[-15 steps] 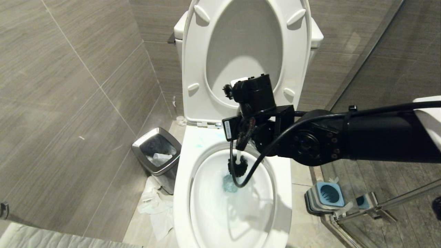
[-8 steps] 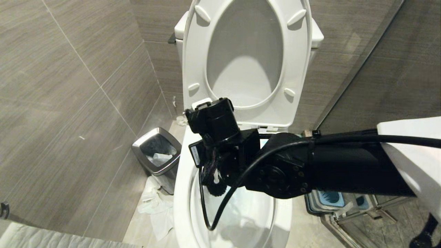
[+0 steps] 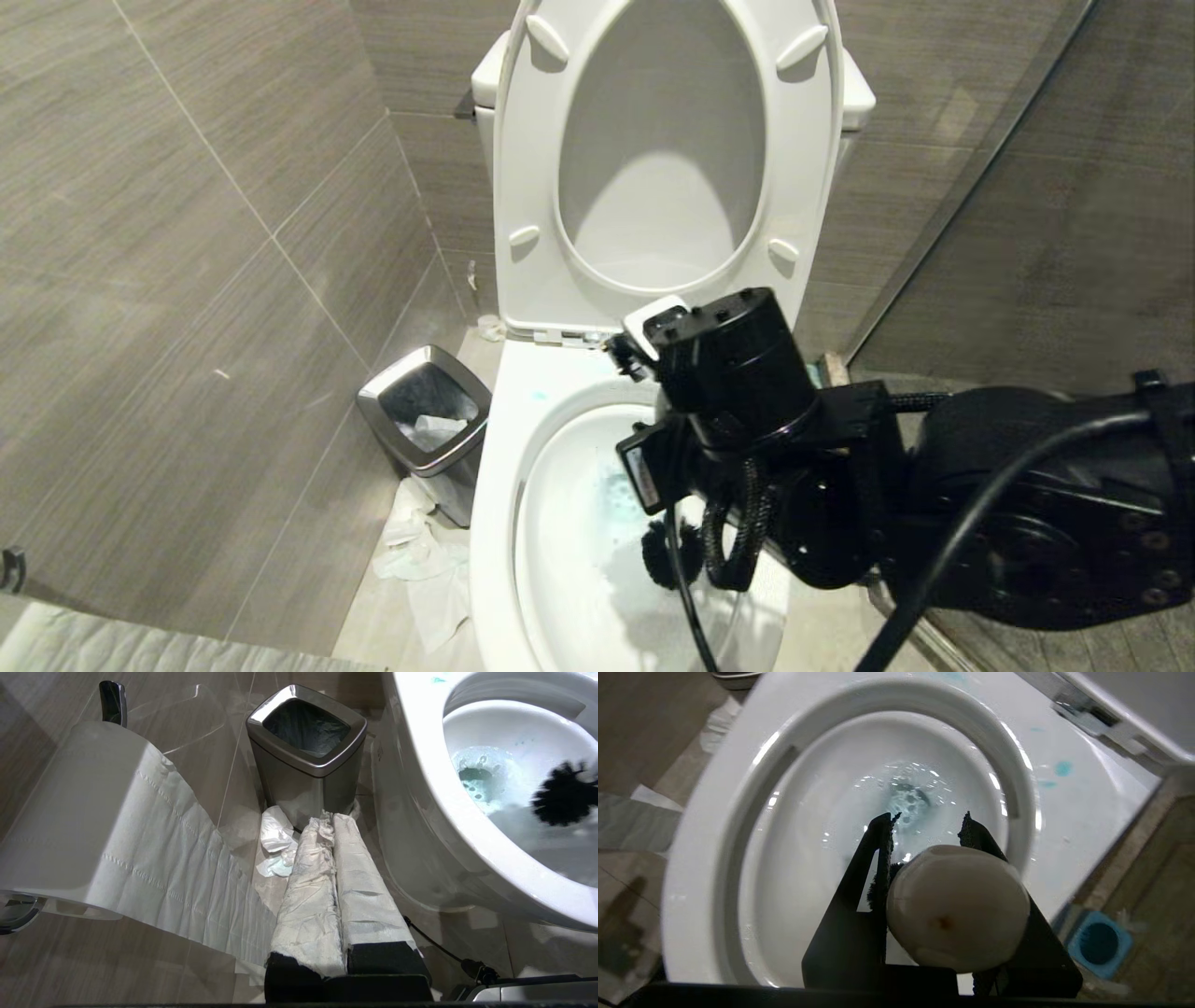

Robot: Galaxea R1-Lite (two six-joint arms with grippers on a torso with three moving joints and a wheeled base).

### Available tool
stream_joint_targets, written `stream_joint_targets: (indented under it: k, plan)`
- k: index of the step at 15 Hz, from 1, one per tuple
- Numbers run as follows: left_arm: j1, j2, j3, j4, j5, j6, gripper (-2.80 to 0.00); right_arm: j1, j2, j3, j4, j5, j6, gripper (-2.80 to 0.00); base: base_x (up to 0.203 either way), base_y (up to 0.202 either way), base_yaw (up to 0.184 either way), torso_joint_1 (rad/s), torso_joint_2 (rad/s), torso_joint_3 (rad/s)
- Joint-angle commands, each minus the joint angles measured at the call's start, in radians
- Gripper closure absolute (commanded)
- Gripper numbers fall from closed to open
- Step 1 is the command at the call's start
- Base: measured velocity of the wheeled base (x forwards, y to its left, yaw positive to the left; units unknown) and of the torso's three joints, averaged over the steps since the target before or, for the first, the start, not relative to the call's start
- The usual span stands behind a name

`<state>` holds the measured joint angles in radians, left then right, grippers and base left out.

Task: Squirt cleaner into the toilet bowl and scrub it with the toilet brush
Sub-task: Scrub the toilet bowl

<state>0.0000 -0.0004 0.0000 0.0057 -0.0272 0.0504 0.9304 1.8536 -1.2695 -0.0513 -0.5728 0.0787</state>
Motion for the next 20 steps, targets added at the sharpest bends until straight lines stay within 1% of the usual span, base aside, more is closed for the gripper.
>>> stream_joint_targets:
  k: [1, 3, 5, 7, 9, 11, 14, 17, 19, 20]
  plan:
    - [0.000, 0.000, 0.002, 0.000, 0.000, 0.000, 0.00, -0.054, -0.057, 0.029, -0.001, -0.001, -0.002, 0.00, 0.000, 0.000, 0.000, 0.000, 0.00, 0.000]
    - [0.000, 0.000, 0.002, 0.000, 0.000, 0.000, 0.00, -0.107, -0.034, 0.014, -0.007, 0.002, -0.009, 0.00, 0.000, 0.000, 0.000, 0.000, 0.00, 0.000]
    - [0.000, 0.000, 0.002, 0.000, 0.000, 0.000, 0.00, -0.121, 0.016, -0.031, -0.019, 0.001, -0.011, 0.00, 0.000, 0.000, 0.000, 0.000, 0.00, 0.000]
    - [0.000, 0.000, 0.002, 0.000, 0.000, 0.000, 0.00, -0.119, 0.071, -0.108, -0.022, 0.000, -0.013, 0.00, 0.000, 0.000, 0.000, 0.000, 0.00, 0.000]
    - [0.000, 0.000, 0.002, 0.000, 0.000, 0.000, 0.00, -0.091, 0.104, -0.179, -0.017, -0.002, -0.016, 0.00, 0.000, 0.000, 0.000, 0.000, 0.00, 0.000]
    - [0.000, 0.000, 0.002, 0.000, 0.000, 0.000, 0.00, -0.066, 0.119, -0.188, -0.015, -0.004, -0.019, 0.00, 0.000, 0.000, 0.000, 0.000, 0.00, 0.000]
    - [0.000, 0.000, 0.002, 0.000, 0.000, 0.000, 0.00, -0.064, 0.195, -0.196, -0.022, -0.008, -0.012, 0.00, 0.000, 0.000, 0.000, 0.000, 0.00, 0.000]
    - [0.000, 0.000, 0.002, 0.000, 0.000, 0.000, 0.00, -0.069, 0.311, -0.226, -0.091, -0.013, -0.005, 0.00, 0.000, 0.000, 0.000, 0.000, 0.00, 0.000]
    - [0.000, 0.000, 0.002, 0.000, 0.000, 0.000, 0.00, -0.070, 0.384, -0.283, -0.137, -0.041, -0.003, 0.00, 0.000, 0.000, 0.000, 0.000, 0.00, 0.000]
    - [0.000, 0.000, 0.002, 0.000, 0.000, 0.000, 0.00, -0.070, 0.389, -0.309, -0.147, -0.050, -0.003, 0.00, 0.000, 0.000, 0.000, 0.000, 0.00, 0.000]
